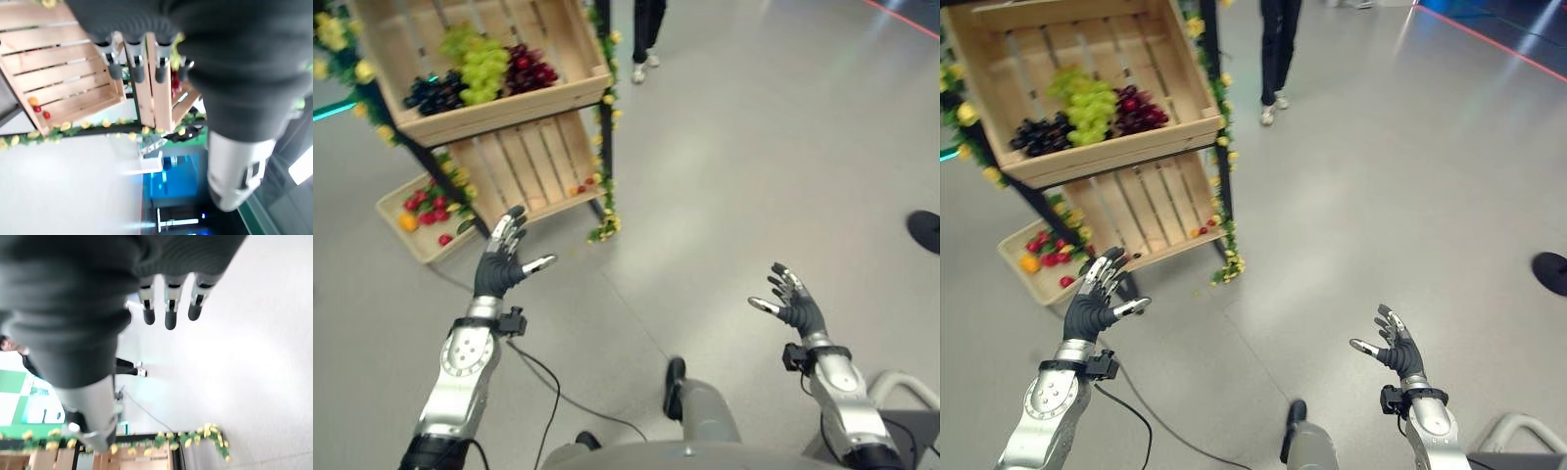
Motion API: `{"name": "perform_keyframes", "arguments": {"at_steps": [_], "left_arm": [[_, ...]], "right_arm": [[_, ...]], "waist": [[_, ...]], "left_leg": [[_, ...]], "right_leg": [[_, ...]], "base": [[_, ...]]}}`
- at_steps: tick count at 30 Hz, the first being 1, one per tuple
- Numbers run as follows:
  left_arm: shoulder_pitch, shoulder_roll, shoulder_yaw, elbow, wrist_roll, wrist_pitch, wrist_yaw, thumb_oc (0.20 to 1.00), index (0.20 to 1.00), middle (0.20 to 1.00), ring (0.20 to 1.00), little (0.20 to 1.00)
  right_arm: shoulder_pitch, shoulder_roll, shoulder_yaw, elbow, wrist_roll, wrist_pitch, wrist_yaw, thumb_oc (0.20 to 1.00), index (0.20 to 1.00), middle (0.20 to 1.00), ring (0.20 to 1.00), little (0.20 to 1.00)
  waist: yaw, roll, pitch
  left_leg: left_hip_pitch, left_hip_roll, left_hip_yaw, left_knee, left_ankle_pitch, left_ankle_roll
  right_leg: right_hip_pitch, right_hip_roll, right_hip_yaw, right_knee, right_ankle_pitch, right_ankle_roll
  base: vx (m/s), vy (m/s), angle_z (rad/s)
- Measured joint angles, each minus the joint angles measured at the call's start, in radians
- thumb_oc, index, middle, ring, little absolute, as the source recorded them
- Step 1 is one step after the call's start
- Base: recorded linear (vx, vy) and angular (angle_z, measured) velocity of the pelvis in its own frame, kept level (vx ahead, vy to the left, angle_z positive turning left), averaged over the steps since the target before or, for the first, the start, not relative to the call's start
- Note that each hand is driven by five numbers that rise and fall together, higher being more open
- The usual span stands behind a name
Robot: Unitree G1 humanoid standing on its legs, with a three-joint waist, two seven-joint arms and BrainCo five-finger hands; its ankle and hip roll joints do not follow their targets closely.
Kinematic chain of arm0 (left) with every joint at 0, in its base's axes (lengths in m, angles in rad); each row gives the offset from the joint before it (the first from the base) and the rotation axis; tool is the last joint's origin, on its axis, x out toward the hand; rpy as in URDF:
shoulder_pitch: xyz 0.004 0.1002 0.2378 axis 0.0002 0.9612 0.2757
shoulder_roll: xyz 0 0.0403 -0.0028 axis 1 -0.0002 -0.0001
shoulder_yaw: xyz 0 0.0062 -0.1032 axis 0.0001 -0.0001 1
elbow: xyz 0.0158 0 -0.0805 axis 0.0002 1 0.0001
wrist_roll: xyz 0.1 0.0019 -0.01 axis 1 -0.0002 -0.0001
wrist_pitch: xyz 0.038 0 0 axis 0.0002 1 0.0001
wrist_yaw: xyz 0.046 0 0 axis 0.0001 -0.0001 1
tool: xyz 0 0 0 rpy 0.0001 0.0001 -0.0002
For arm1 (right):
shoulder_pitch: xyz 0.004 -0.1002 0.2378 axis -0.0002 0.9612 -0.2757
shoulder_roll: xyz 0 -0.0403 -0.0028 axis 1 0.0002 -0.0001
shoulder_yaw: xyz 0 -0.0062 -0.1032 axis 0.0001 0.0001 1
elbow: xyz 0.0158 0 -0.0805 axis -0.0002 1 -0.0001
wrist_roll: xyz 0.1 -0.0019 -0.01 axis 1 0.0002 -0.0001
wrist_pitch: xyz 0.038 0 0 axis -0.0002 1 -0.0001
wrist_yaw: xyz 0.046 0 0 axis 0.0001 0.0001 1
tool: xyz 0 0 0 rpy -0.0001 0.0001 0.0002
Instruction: Pick up the fruits from the basket on one side to the basket on the other side
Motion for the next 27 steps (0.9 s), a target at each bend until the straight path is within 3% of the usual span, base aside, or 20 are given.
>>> {"name": "perform_keyframes", "arguments": {"at_steps": [1,2,3,4,5,6,7,8,10,13,14,15,16,17,18,19,20,22,25,27], "left_arm": [[0.022,-0.004,0.020,0.003,-0.002,0.003,0.003,1.000,1.000,1.000,1.000,1.000],[0.035,0.009,0.021,0.003,-0.002,0.003,0.004,1.000,1.000,1.000,1.000,1.000],[0.047,0.009,0.027,0.005,-0.002,0.004,0.004,1.000,1.000,1.000,1.000,1.000],[0.046,0.006,0.011,0.005,-0.001,0.004,-0.002,1.000,1.000,1.000,1.000,1.000],[0.028,0.003,-0.004,0.003,-0.001,0.003,-0.008,1.000,1.000,1.000,1.000,1.000],[-0.003,0.002,-0.031,0.002,-0.001,0.000,-0.013,1.000,1.000,1.000,1.000,1.000],[-0.016,-0.004,-0.040,0.002,-0.001,0.000,-0.018,1.000,1.000,1.000,1.000,1.000],[-0.026,-0.006,-0.048,0.006,-0.001,-0.002,-0.022,1.000,1.000,1.000,1.000,1.000],[-0.051,-0.006,-0.063,0.007,-0.001,-0.002,-0.030,1.000,1.000,1.000,1.000,1.000],[-0.091,-0.005,-0.084,0.007,-0.002,-0.005,-0.037,1.000,1.000,1.000,1.000,1.000],[-0.092,-0.005,-0.100,0.014,-0.003,-0.004,-0.039,1.000,1.000,1.000,1.000,1.000],[-0.091,-0.008,-0.108,0.018,-0.003,-0.002,-0.039,1.000,1.000,1.000,1.000,1.000],[-0.096,-0.009,-0.124,0.019,-0.003,-0.002,-0.042,1.000,1.000,1.000,1.000,1.000],[-0.104,-0.006,-0.123,0.021,-0.003,-0.002,-0.041,1.000,1.000,1.000,1.000,1.000],[-0.102,-0.008,-0.128,0.028,-0.003,-0.001,-0.035,1.000,1.000,1.000,1.000,1.000],[-0.099,-0.010,-0.136,0.027,-0.003,-0.001,-0.033,1.000,1.000,1.000,1.000,1.000],[-0.098,-0.014,-0.145,0.018,-0.003,0.000,-0.030,1.000,1.000,1.000,1.000,1.000],[-0.091,-0.038,-0.145,0.004,-0.003,-0.002,-0.029,1.000,1.000,1.000,1.000,1.000],[-0.091,-0.032,-0.146,0.004,-0.004,0.004,-0.030,1.000,1.000,1.000,1.000,1.000],[-0.094,-0.026,-0.146,0.005,-0.004,0.003,-0.029,1.000,1.000,1.000,1.000,1.000]], "right_arm": [[-0.012,-0.003,0.029,-0.011,-0.010,-0.002,-0.001,1.000,1.000,1.000,1.000,1.000],[-0.008,-0.007,0.048,-0.022,-0.011,-0.002,-0.001,1.000,1.000,1.000,1.000,1.000],[-0.010,-0.010,0.054,-0.029,-0.011,-0.003,0.001,1.000,1.000,1.000,1.000,1.000],[-0.008,-0.014,0.044,-0.034,-0.011,-0.003,-0.003,1.000,1.000,1.000,1.000,1.000],[0.000,-0.025,0.032,-0.040,-0.011,-0.002,-0.005,1.000,1.000,1.000,1.000,1.000],[0.002,-0.045,0.003,-0.043,-0.010,-0.002,-0.005,1.000,1.000,1.000,1.000,1.000],[0.011,-0.066,-0.004,-0.043,-0.010,-0.002,-0.010,1.000,1.000,1.000,1.000,1.000],[0.020,-0.077,-0.011,-0.036,-0.010,-0.002,-0.011,1.000,1.000,1.000,1.000,1.000],[0.064,-0.090,-0.033,-0.043,-0.008,-0.008,-0.017,1.000,1.000,1.000,1.000,1.000],[0.070,-0.076,-0.066,-0.003,0.005,-0.012,-0.030,1.000,1.000,1.000,1.000,1.000],[0.075,-0.068,-0.065,-0.002,0.012,-0.012,-0.031,1.000,1.000,1.000,1.000,1.000],[0.078,-0.068,-0.065,-0.004,0.013,-0.013,-0.031,1.000,1.000,1.000,1.000,1.000],[0.078,-0.065,-0.070,-0.005,0.026,-0.014,-0.035,1.000,1.000,1.000,1.000,1.000],[0.078,-0.056,-0.069,-0.002,0.036,-0.015,-0.035,1.000,1.000,1.000,1.000,1.000],[0.077,-0.034,-0.063,-0.002,0.051,-0.018,-0.037,1.000,1.000,1.000,1.000,1.000],[0.077,-0.038,-0.056,-0.005,0.051,-0.021,-0.037,1.000,1.000,1.000,1.000,1.000],[0.065,-0.043,-0.042,-0.006,0.052,-0.024,-0.042,1.000,1.000,1.000,1.000,1.000],[0.055,-0.053,-0.018,-0.005,0.051,-0.024,-0.044,1.000,1.000,1.000,1.000,1.000],[0.074,-0.036,-0.016,-0.001,0.052,-0.023,-0.044,1.000,1.000,1.000,1.000,1.000],[0.076,-0.039,-0.015,0.001,0.051,-0.023,-0.048,1.000,1.000,1.000,1.000,1.000]], "waist": [[0.047,0.023,-0.009],[0.057,0.010,-0.019],[0.068,0.018,-0.033],[0.063,0.020,-0.045],[0.033,0.021,-0.049],[0.009,0.027,-0.054],[-0.012,0.037,-0.060],[-0.015,0.036,-0.073],[-0.085,0.032,-0.098],[-0.124,0.026,-0.110],[-0.123,0.013,-0.114],[-0.122,0.012,-0.115],[-0.126,0.018,-0.111],[-0.122,0.009,-0.106],[-0.056,0.005,-0.105],[-0.050,-0.003,-0.106],[-0.049,-0.008,-0.104],[-0.008,-0.023,-0.094],[-0.009,-0.032,-0.091],[-0.005,-0.039,-0.083]], "left_leg": [[0.021,0.054,0.056,0.034,0.008,-0.011],[0.028,0.052,0.027,0.065,0.007,-0.010],[0.037,0.070,0.007,0.084,0.006,-0.009],[0.011,0.094,-0.037,0.094,-0.028,-0.026],[-0.008,0.077,-0.058,0.059,-0.033,-0.035],[-0.039,0.050,-0.066,-0.023,-0.011,-0.012],[-0.056,0.050,-0.073,-0.043,0.008,0.012],[-0.070,0.072,-0.082,-0.027,0.040,0.000],[-0.082,0.100,-0.083,-0.025,0.042,-0.009],[-0.068,0.120,-0.066,0.017,0.048,-0.032],[-0.068,0.132,-0.057,0.076,0.087,-0.026],[-0.065,0.141,-0.055,0.106,0.090,-0.023],[-0.052,0.168,-0.064,0.188,0.096,-0.022],[-0.056,0.198,-0.107,0.275,0.103,-0.032],[-0.091,0.243,-0.240,0.447,0.155,-0.019],[-0.114,0.240,-0.307,0.499,0.175,-0.028],[-0.175,0.179,-0.444,0.544,0.147,-0.056],[-0.227,0.050,-0.592,0.524,0.095,-0.070],[-0.290,0.041,-0.613,0.446,0.083,-0.052],[-0.320,0.017,-0.677,0.317,0.086,-0.048]], "right_leg": [[-0.003,-0.021,-0.234,0.068,-0.059,-0.093],[0.008,-0.036,-0.279,0.097,-0.024,-0.155],[0.010,0.000,-0.222,0.065,-0.014,-0.071],[0.011,0.045,-0.172,0.002,-0.009,-0.086],[0.010,0.065,-0.142,-0.024,-0.003,-0.093],[0.015,0.098,-0.094,-0.061,0.010,-0.080],[0.016,0.121,-0.083,-0.065,0.004,-0.081],[0.021,0.148,-0.058,-0.067,-0.008,-0.081],[0.018,0.169,-0.057,-0.058,-0.033,-0.079],[-0.020,0.199,-0.009,-0.026,-0.057,-0.092],[-0.024,0.207,0.028,-0.009,-0.065,-0.099],[-0.013,0.207,0.040,-0.014,-0.068,-0.099],[0.012,0.239,0.065,-0.035,-0.077,-0.103],[0.033,0.258,0.089,-0.033,-0.085,-0.126],[0.082,0.281,0.161,-0.052,-0.088,-0.151],[0.098,0.290,0.183,-0.062,-0.089,-0.155],[0.126,0.293,0.211,-0.088,-0.090,-0.156],[0.156,0.291,0.316,-0.136,-0.074,-0.169],[0.233,0.319,0.373,-0.193,-0.065,-0.164],[0.261,0.326,0.401,-0.204,-0.064,-0.157]], "base": [[-0.05,-0.251,-2.15],[0.01,-0.268,-2.27],[0.05,-0.290,-1.39],[0.05,-0.289,-1.12],[0.08,-0.407,-0.86],[0.05,-0.202,-0.60],[0.07,-0.293,-0.95],[0.04,-0.201,-0.80],[0.12,-0.354,-0.44],[0.15,-0.288,-0.66],[0.16,-0.273,-0.79],[0.28,-0.479,-0.88],[0.21,-0.359,-0.75],[0.08,-0.316,-1.41],[-0.02,-0.154,-1.46],[0.06,-0.226,-1.36],[0.09,-0.143,-0.75],[0.14,-0.066,-1.11],[0.16,0.032,-0.82],[0.21,0.084,-0.88]]}}
